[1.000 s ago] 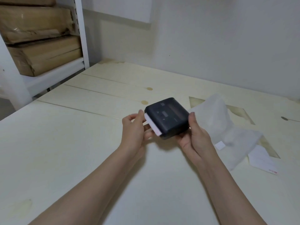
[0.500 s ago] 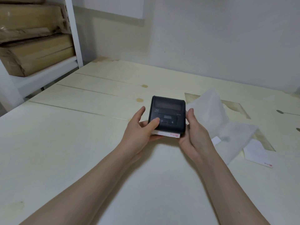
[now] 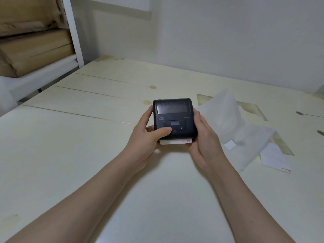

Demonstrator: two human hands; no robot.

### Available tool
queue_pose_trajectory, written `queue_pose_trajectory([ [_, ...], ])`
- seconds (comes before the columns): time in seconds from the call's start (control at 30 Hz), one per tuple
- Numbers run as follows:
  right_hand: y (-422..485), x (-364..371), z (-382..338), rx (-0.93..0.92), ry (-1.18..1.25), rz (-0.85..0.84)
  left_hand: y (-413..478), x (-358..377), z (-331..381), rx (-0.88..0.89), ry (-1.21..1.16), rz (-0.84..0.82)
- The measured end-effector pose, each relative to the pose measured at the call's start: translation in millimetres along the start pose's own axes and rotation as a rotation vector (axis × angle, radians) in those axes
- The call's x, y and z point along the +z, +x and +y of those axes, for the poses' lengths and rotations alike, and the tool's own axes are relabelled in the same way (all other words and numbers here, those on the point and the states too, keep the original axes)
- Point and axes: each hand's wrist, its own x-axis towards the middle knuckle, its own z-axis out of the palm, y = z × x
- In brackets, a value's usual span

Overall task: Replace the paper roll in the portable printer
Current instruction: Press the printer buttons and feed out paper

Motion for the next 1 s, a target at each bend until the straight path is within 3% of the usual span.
queue_pose_trajectory([
  [1.0, -1.1, -0.3, 1.0, -0.085, -0.085, -0.019, -3.4, -0.7, 8.9, 0.063, 0.081, 0.038],
])
